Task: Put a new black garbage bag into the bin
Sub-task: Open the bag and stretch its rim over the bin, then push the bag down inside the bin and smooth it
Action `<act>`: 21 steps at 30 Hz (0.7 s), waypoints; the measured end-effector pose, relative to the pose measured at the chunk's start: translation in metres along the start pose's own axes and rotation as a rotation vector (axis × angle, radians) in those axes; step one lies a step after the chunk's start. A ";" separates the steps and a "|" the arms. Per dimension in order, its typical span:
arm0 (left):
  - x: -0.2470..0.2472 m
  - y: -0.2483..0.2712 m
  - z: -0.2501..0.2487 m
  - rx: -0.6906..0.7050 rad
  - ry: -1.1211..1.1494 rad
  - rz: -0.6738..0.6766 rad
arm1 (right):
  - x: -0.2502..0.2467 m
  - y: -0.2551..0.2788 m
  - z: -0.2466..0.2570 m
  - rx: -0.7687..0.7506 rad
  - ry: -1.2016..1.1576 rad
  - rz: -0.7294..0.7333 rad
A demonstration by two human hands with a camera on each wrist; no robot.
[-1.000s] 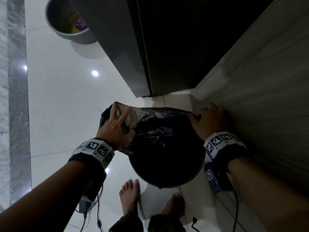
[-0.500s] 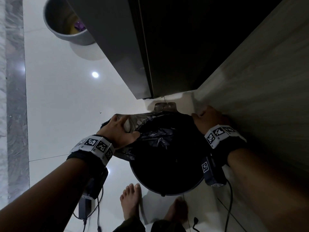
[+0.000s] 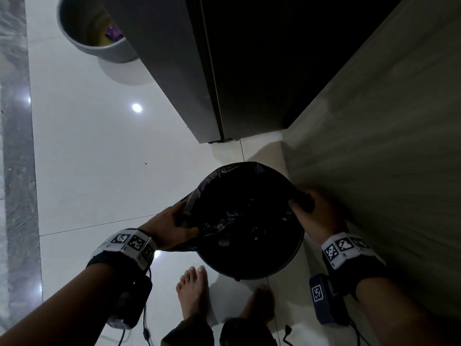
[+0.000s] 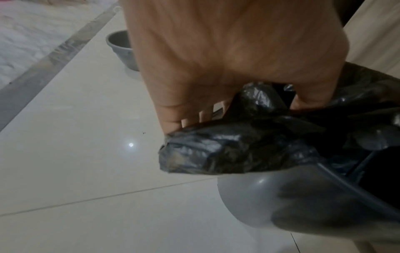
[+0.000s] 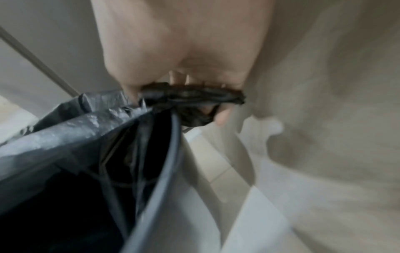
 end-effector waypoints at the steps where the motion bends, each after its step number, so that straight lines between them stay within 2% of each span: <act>1: 0.003 0.003 0.001 0.013 0.055 -0.020 | 0.003 0.003 -0.005 0.006 -0.025 0.022; 6: 0.022 0.017 0.015 0.084 0.238 -0.097 | 0.001 0.025 -0.024 -0.061 -0.119 0.017; 8: 0.027 0.022 0.024 0.100 0.246 -0.151 | 0.003 0.034 -0.029 -0.115 -0.136 -0.008; 11: 0.031 0.035 0.026 0.168 0.130 -0.322 | 0.004 0.049 -0.028 -0.215 -0.092 -0.039; 15: 0.034 0.056 0.016 0.243 -0.018 -0.500 | 0.011 0.062 -0.025 -0.254 0.193 -0.020; 19: 0.043 0.069 0.001 0.329 -0.177 -0.557 | 0.015 0.071 -0.035 -0.210 0.312 0.010; 21: 0.052 0.071 -0.006 0.380 -0.236 -0.518 | 0.017 0.076 -0.042 -0.214 0.381 0.020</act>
Point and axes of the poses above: each hand's wrist, its own y-axis away from the middle knuckle, its own x-axis out of the palm, z = x × y, the point moved 8 cm from there along -y, towards the middle knuckle, and after that the axes turned 5 degrees about -z, right-handed, at the moved point
